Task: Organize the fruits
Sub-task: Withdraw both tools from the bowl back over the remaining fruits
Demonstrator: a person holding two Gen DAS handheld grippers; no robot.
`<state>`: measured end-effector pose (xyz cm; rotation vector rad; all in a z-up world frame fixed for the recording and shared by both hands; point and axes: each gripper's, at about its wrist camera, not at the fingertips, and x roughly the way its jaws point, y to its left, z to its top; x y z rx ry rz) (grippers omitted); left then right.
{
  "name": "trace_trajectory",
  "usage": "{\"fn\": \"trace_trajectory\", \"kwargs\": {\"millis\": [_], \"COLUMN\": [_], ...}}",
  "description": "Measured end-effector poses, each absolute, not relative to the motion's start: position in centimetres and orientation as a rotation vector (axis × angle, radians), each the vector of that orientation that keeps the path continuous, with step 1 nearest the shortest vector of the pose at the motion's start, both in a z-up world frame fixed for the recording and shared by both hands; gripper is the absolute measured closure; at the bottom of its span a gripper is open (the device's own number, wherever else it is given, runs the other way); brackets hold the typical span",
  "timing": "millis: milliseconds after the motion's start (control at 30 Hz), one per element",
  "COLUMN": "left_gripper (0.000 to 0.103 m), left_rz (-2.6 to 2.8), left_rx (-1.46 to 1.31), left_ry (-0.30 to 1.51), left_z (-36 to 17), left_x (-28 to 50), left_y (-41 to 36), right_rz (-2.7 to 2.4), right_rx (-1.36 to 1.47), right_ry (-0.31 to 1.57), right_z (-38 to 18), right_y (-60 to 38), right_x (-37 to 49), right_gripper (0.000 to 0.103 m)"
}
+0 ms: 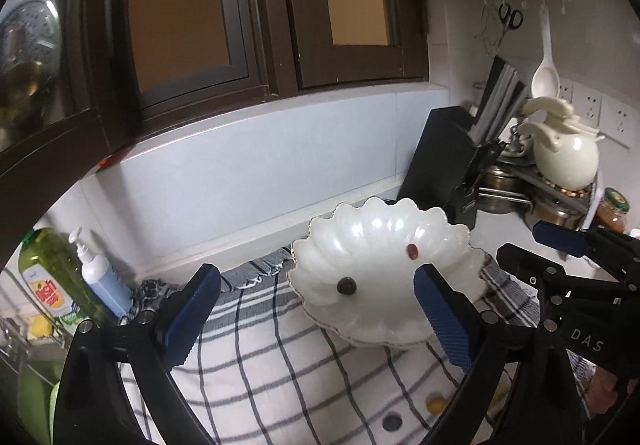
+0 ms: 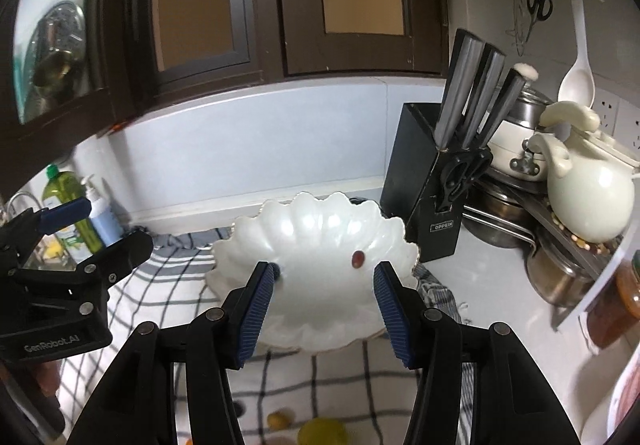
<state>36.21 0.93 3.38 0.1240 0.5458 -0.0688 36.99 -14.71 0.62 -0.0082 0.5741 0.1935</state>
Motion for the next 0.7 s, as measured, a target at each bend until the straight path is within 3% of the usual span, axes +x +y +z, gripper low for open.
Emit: {"fn": "trace_trajectory", "kwargs": {"millis": [700], "left_gripper": [0.002], "left_rz": [-0.073], "left_rx": [0.147], "left_ry": [0.550], "left_z": [2.3], "left_x": [28.1], "left_y": [2.2], "right_rz": [0.174], "right_rx": [-0.042], "right_ry": [0.599], "right_z": [-1.1], "right_y": [-13.6], "right_x": [29.1], "right_gripper": [0.050]}}
